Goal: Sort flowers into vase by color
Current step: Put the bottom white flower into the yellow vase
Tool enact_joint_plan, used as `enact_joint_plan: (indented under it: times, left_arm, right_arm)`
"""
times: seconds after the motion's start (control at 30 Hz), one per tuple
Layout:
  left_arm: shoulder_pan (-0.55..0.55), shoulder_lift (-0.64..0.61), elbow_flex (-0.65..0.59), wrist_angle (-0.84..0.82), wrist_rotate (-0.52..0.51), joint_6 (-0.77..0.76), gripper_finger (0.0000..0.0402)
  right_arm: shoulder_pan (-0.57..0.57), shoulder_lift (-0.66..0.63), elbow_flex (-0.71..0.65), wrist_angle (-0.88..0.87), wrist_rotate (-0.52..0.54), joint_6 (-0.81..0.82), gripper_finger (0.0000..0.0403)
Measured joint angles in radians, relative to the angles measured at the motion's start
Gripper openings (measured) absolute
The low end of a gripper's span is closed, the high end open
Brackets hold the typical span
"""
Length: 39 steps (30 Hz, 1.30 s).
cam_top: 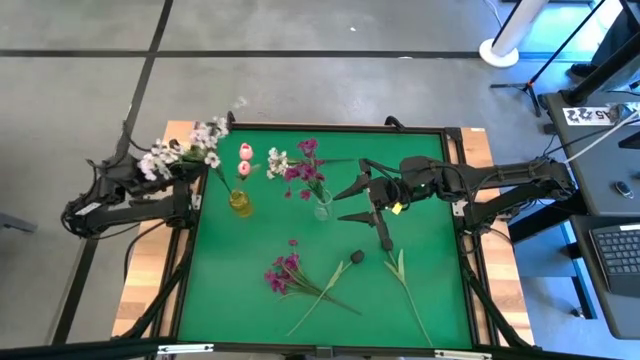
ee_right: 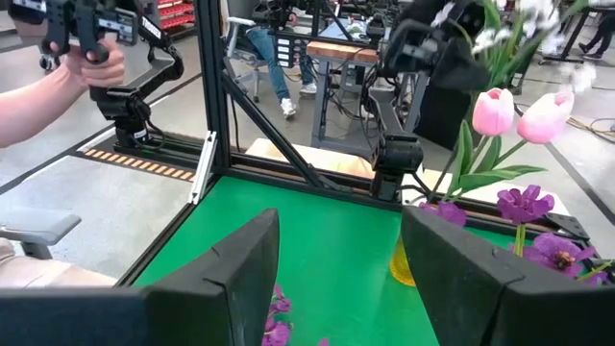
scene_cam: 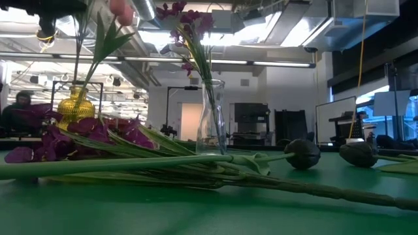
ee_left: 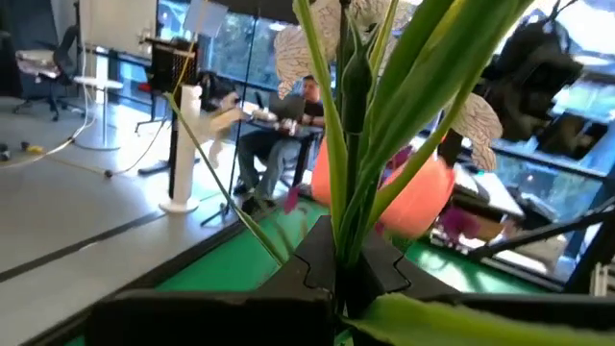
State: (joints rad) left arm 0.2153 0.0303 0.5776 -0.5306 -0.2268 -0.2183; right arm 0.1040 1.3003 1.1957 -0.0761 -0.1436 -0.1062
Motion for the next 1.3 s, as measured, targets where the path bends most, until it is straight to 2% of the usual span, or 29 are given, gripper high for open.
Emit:
enact_joint_plan:
  times: [0.3,0.5,0.63,1.0,1.17,1.3]
  left_arm:
    - [0.0,0.0,-0.103,0.087,-0.003,0.012,0.0]
    - [0.0,0.0,-0.106,0.084,0.028,-0.09,0.0011]
    - [0.0,0.0,-0.106,0.056,0.093,-0.1,0.0049]
    - [0.0,0.0,-0.092,0.012,0.099,-0.09,0.0194]
    - [0.0,0.002,-0.06,-0.005,0.102,-0.094,0.023]
    - [0.0,0.002,-0.028,-0.016,0.104,-0.104,0.0239]
  right_arm:
    - [0.0,0.0,0.0,-0.001,0.001,0.0,0.0218]
    - [0.0,0.0,0.0,-0.001,0.001,0.0,0.0218]
    - [0.0,0.0,0.0,-0.001,0.001,0.0,0.0218]
    - [0.0,0.0,0.0,-0.001,0.001,0.0,0.0218]
    - [0.0,0.0,0.0,-0.001,0.001,0.0,0.0218]
    - [0.0,0.0,0.0,-0.001,0.001,0.0,0.0218]
